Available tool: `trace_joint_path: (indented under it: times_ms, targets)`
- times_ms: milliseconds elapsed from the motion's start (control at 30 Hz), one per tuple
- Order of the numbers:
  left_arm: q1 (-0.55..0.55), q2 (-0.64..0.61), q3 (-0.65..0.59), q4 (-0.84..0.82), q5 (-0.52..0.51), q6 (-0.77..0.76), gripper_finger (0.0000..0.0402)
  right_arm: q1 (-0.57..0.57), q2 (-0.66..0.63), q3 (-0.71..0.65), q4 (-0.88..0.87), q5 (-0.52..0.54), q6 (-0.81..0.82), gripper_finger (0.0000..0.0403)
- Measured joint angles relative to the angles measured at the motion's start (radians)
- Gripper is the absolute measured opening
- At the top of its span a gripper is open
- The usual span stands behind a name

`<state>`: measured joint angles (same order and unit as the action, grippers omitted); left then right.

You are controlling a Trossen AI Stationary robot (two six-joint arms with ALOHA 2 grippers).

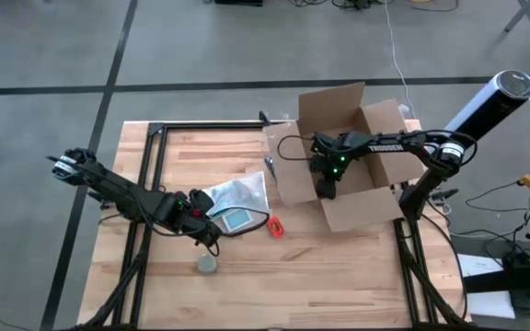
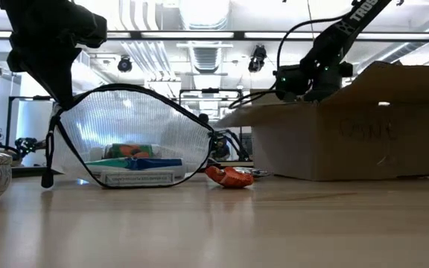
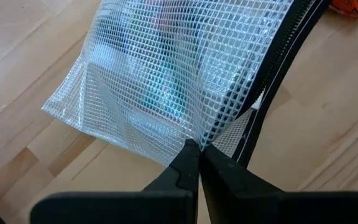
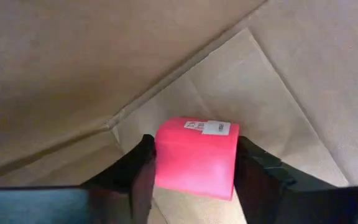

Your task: Unpack boxes

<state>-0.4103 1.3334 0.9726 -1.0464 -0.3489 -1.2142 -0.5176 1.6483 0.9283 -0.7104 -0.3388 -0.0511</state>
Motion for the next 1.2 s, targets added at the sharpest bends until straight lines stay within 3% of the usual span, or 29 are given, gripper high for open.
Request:
trace_joint_path:
  times_ms: [333,500,867,1000,1200]
  targets:
    - [0.0,0.0,0.0,-0.001,0.0,0.0,0.0,-0.02,-0.054,-0.002,0.0,0.037,0.012,0.0158]
    - [0.0,0.0,0.0,-0.001,0.0,0.0,0.0,-0.051,-0.108,-0.005,0.0,0.076,0.043,0.0144]
    - [0.0,0.0,0.0,-0.001,0.0,0.004,0.0,-0.084,-0.229,0.025,-0.017,0.037,0.105,0.0152]
    - [0.0,0.0,0.0,-0.001,0.0,0.004,0.0,-0.083,-0.253,0.097,-0.015,0.017,0.14,0.0145]
    - [0.0,-0.009,0.0,-0.001,-0.004,0.004,0.0,-0.048,-0.256,0.242,-0.006,-0.105,0.196,0.015]
